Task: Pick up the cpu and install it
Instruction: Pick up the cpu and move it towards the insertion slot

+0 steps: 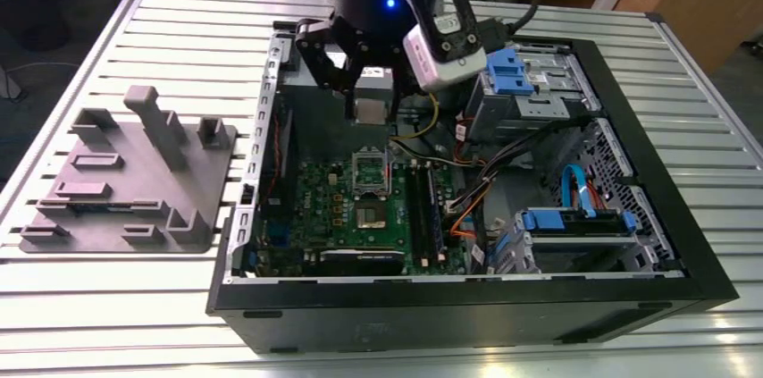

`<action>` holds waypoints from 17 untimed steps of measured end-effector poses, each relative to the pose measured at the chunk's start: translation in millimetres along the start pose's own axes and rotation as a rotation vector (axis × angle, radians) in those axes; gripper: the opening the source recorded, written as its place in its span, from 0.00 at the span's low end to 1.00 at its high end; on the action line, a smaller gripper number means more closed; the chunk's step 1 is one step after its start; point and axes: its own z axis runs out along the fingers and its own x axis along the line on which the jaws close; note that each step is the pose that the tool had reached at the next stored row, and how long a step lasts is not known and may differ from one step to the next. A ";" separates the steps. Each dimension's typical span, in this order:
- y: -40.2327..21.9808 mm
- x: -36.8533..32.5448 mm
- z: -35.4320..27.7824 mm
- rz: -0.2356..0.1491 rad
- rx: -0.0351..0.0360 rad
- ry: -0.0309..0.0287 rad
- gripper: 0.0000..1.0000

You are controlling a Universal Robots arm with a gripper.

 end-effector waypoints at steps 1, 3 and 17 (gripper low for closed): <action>-0.6 0.0 1.1 0.000 0.0000 0.0000 0.47; -0.9 0.0 2.5 0.000 0.0000 0.0001 0.47; -2.3 -0.4 16.6 0.000 0.0003 -0.0003 0.47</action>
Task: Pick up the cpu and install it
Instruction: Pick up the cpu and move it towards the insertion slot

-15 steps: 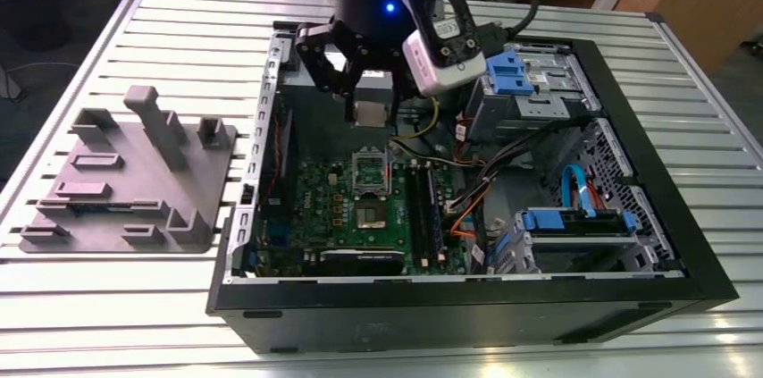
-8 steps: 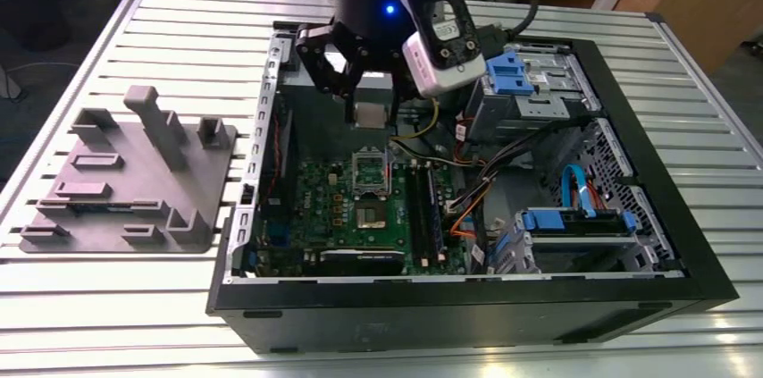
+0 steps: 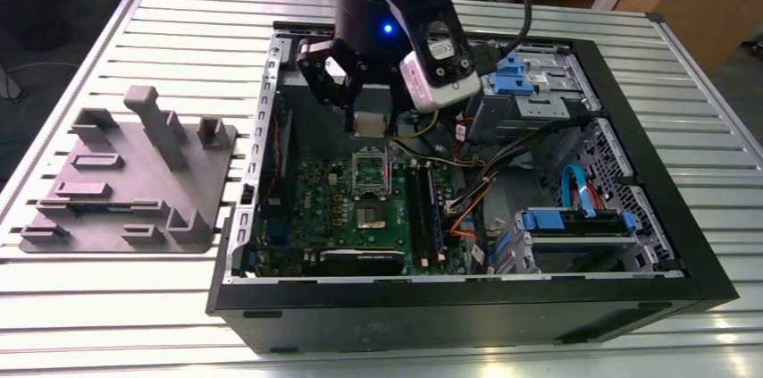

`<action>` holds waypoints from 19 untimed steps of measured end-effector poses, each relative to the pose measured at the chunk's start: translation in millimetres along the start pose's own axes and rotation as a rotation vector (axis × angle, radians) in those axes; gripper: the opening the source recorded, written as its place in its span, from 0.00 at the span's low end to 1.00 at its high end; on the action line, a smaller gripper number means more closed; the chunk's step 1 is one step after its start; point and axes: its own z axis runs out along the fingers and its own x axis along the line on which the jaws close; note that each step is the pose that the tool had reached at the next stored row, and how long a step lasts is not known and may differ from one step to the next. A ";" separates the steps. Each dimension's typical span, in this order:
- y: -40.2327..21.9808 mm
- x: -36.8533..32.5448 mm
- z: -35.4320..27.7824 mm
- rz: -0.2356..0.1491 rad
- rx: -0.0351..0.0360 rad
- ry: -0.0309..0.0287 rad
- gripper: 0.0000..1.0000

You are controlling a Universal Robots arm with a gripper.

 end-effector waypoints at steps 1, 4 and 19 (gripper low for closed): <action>-0.2 0.0 1.8 0.000 -0.0001 -0.0001 0.47; -0.8 -0.2 7.1 0.000 0.0000 -0.0001 0.47; -4.3 -0.5 18.5 0.000 0.0002 -0.0017 0.47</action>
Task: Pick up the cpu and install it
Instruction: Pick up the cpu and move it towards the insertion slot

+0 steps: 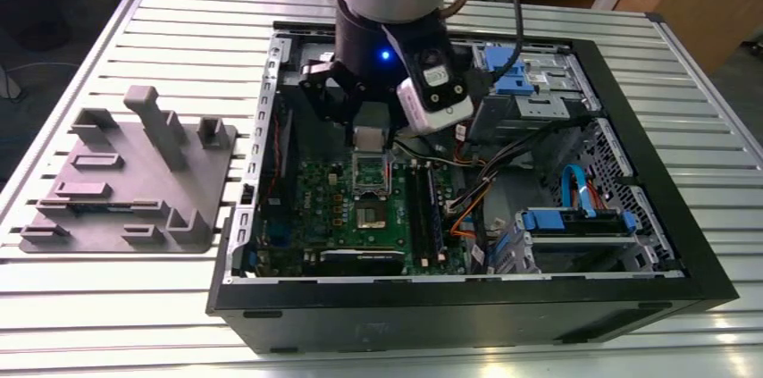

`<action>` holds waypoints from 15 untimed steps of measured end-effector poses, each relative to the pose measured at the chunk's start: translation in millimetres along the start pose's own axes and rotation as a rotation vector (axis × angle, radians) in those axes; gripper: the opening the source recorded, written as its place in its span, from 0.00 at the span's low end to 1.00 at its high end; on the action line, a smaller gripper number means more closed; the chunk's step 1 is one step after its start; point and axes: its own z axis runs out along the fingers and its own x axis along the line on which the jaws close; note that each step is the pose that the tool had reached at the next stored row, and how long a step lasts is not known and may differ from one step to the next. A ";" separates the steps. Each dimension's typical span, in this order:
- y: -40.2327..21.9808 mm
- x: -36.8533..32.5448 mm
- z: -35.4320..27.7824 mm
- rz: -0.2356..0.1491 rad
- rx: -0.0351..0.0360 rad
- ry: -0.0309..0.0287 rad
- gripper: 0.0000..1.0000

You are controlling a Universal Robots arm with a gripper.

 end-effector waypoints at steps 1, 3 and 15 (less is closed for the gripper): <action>0.1 0.0 -0.5 0.000 -0.0004 -0.0003 0.47; 0.1 0.0 -0.5 0.000 -0.0004 -0.0003 0.47; -1.3 -8.6 14.0 0.000 -0.0004 -0.0002 0.47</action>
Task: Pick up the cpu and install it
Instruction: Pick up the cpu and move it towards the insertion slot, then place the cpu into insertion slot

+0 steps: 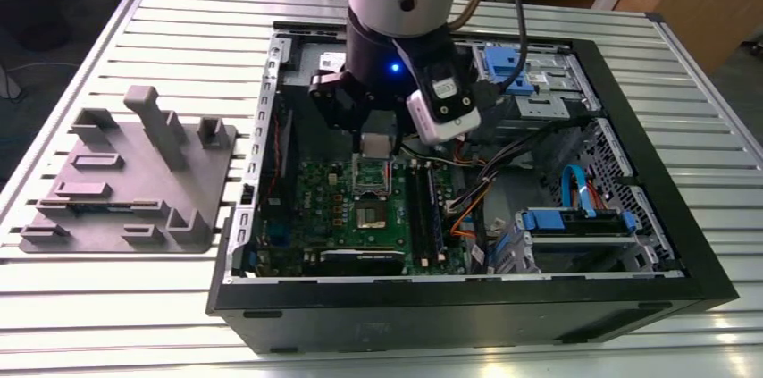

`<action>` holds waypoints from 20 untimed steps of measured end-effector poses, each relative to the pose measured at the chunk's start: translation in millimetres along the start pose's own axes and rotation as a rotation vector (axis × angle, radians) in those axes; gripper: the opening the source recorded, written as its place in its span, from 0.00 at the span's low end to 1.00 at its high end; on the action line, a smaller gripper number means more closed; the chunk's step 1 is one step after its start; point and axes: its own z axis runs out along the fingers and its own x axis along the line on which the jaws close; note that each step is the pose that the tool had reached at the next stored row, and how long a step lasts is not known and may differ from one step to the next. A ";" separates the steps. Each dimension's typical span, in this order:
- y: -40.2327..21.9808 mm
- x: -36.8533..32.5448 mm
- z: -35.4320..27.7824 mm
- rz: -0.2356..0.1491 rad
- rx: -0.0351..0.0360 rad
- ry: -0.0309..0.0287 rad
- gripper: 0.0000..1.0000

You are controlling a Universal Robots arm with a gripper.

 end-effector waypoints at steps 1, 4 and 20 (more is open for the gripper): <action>-0.3 0.0 1.5 0.000 0.0000 0.0000 0.47; -1.1 -0.4 2.3 0.000 0.0002 0.0001 0.47; -2.1 -6.2 3.4 0.000 0.0001 0.0003 0.47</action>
